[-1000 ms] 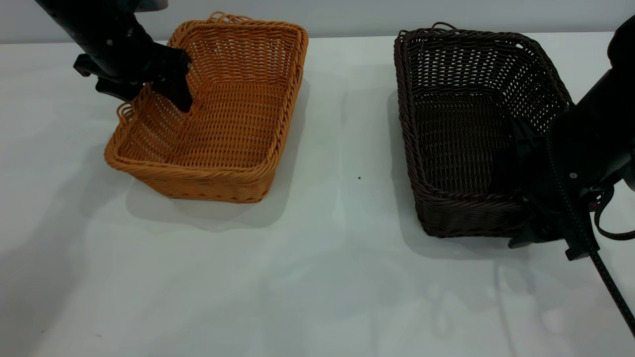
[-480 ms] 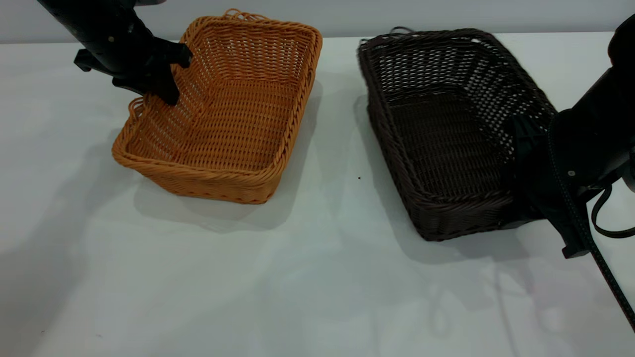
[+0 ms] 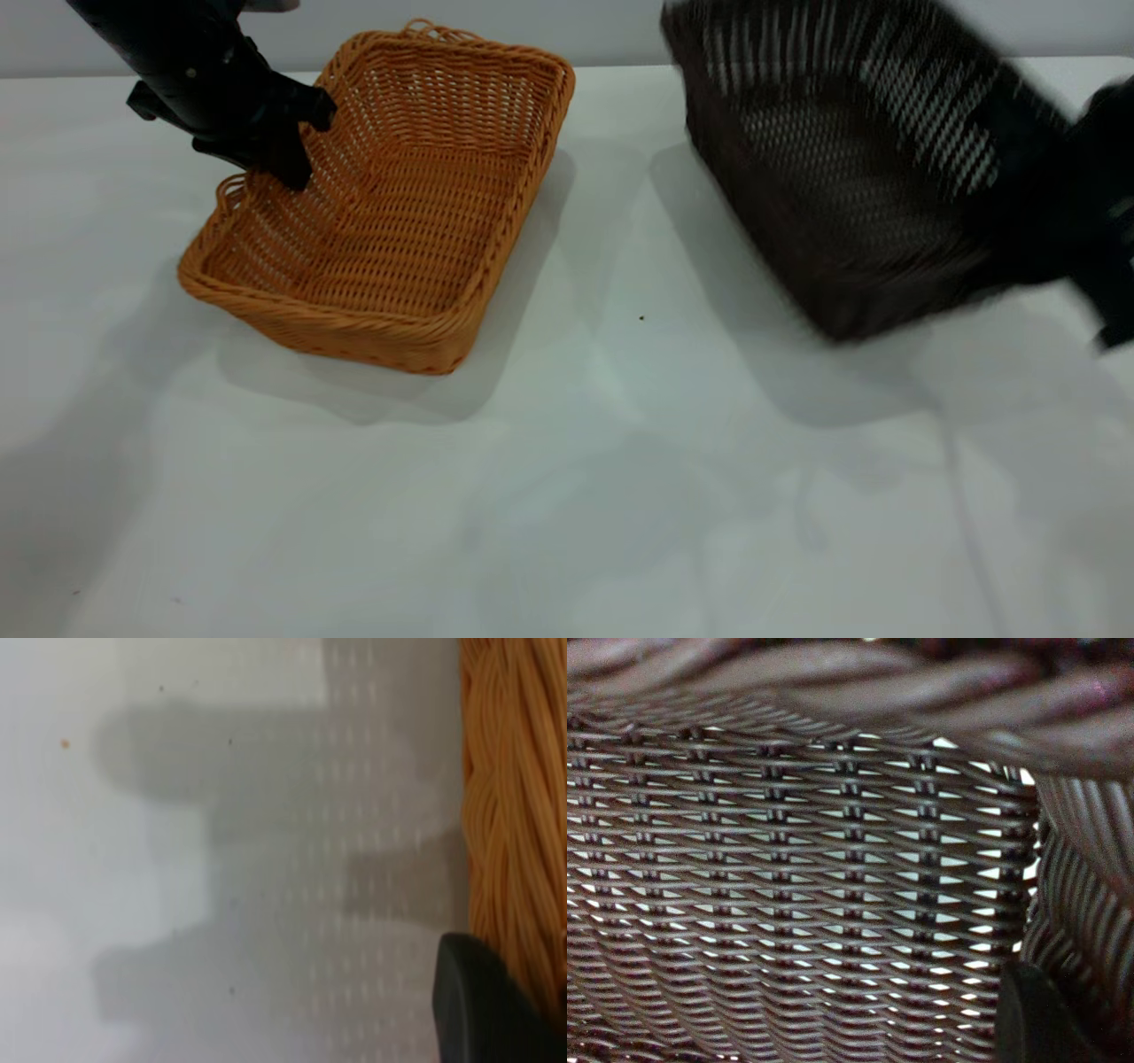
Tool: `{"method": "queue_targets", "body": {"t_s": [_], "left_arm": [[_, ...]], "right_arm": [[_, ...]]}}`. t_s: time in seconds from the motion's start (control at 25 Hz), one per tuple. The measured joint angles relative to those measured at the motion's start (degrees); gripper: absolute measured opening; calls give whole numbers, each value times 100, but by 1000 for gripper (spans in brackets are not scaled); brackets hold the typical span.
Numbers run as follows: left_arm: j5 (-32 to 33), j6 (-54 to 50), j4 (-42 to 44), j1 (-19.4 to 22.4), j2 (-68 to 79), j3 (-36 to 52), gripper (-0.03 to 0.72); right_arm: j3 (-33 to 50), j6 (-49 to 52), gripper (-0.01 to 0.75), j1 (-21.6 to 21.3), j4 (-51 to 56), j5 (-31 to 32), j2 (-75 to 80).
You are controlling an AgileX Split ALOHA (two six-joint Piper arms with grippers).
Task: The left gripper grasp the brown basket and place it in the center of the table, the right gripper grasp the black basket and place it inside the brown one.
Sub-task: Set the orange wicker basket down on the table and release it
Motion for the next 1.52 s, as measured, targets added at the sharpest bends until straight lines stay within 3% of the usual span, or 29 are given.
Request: {"method": "queue_targets", "body": {"t_s": [0.12, 0.28, 0.36, 0.52, 0.76, 1.08, 1.2, 1.44, 1.52], "left_arm": [[-48, 822, 3, -112, 0, 0, 88], [-89, 2678, 3, -525, 0, -4, 88], [-123, 3544, -3, -801, 0, -7, 88], [-266, 4954, -3, -1429, -5, -7, 88], [-607, 5929, 44, -2066, 2, -11, 88], [-581, 5909, -144, -2118, 63, -11, 104], [-489, 5909, -303, -2134, 32, -11, 165], [-397, 5833, -385, -2158, -334, -11, 411], [-211, 5764, -362, -2158, -620, -5, 456]], "right_arm": [[-292, -613, 94, -651, -890, 941, -343], [-1011, -486, 93, -1324, -2580, 2937, -506], [-1407, -301, 93, -1485, -3430, 3785, -506], [-2058, -97, 93, -1557, -4682, 4699, -506], [-2423, -50, 93, -1596, -5099, 4928, -506], [-2454, -44, 92, -2063, -5108, 4988, -506], [-2454, -27, 92, -2143, -5108, 4988, -506], [-2454, -21, 92, -2143, -5070, 5024, -506], [-2454, -20, 92, -2157, -5013, 5064, -510]]}}
